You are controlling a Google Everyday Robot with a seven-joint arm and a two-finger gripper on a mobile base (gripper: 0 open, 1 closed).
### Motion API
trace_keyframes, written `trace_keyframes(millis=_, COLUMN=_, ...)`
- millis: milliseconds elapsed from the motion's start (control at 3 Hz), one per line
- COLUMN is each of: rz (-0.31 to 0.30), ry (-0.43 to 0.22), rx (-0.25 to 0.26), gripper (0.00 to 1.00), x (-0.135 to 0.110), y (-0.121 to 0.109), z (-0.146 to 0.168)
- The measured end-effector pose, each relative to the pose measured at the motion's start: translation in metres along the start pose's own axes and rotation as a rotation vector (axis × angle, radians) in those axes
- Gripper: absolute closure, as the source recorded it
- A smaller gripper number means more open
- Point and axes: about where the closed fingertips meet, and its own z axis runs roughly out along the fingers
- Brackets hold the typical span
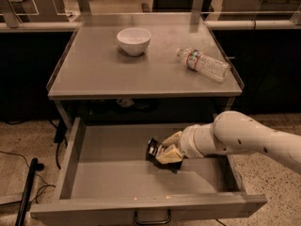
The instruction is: Place rxbar chocolate into top drawer
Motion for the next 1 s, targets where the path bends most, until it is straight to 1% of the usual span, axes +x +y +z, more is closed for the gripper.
trace_keyframes(millis=333, rz=0.018, ry=0.02, rx=-0.002, gripper=1.0, x=0.0106, y=0.0037, z=0.0108)
trace_keyframes(millis=667, rz=0.019, ry=0.021, rx=-0.002, gripper=0.84, x=0.0109, y=0.0039, z=0.0111)
trace_keyframes(millis=1000, rz=0.019, ry=0.021, rx=-0.003, gripper=0.52, x=0.0109, y=0.0039, z=0.0112)
